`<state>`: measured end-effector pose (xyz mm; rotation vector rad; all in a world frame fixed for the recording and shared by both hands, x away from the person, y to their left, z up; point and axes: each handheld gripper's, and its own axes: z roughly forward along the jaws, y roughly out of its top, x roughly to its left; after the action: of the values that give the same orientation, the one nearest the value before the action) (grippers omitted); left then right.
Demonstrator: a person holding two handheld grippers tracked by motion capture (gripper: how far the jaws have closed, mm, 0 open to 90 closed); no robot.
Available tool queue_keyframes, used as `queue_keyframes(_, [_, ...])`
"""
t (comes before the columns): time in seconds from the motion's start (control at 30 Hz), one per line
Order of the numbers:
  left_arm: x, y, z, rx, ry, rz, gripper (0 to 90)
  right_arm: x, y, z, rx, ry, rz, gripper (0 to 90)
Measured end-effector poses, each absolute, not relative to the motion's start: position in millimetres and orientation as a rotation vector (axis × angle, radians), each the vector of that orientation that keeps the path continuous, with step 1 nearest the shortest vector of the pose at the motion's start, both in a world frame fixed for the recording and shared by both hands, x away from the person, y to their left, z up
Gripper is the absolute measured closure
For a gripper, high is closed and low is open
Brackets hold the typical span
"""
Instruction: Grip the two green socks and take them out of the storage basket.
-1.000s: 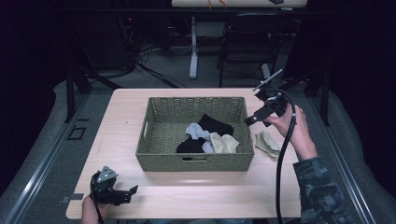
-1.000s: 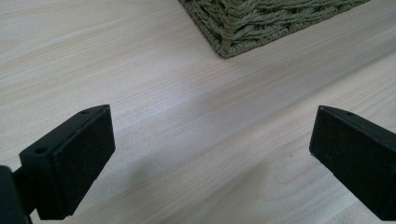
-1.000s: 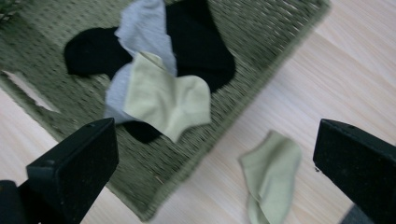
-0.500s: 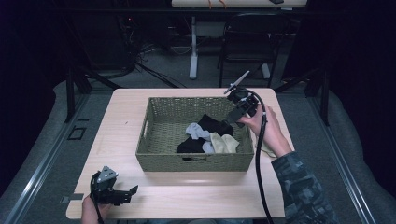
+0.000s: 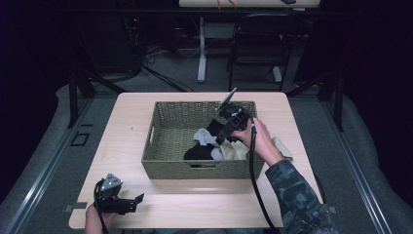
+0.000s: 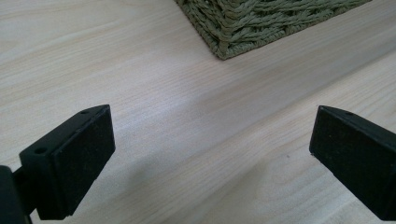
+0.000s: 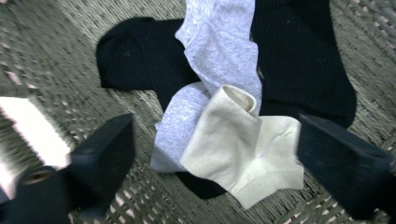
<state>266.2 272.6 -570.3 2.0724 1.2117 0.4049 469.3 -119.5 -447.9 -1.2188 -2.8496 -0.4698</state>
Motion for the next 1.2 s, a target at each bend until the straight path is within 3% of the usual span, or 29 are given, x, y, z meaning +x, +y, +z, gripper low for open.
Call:
queue_keyframes(0.6, [266.0,272.5,-570.3,2.073,1.211,0.408,0.1,481.7,-106.5,-498.9,-1.234,-2.828,-0.224,25.4])
queue_keyframes(0.67, [265.9,272.5,-570.2,2.074,1.21,0.408,0.1,482.5,-106.7,-506.0,-1.248,-2.835,-0.201,44.5])
queue_keyframes(0.73, [266.0,272.3,-570.3,2.074,1.21,0.405,0.1,482.9,-107.1,-507.1,-1.251,-2.837,-0.179,47.7])
queue_keyframes(0.83, [266.1,272.7,-570.3,2.075,1.212,0.407,0.1,482.7,-111.2,-503.7,-1.265,-2.846,-0.163,69.4])
queue_keyframes(0.97, [266.3,272.3,-570.4,2.077,1.211,0.406,0.1,480.4,-117.2,-495.1,-1.286,-2.853,-0.186,79.5])
queue_keyframes(1.2, [266.3,272.5,-570.4,2.078,1.213,0.405,0.1,478.3,-131.3,-474.1,-1.291,-2.868,-0.214,83.0])
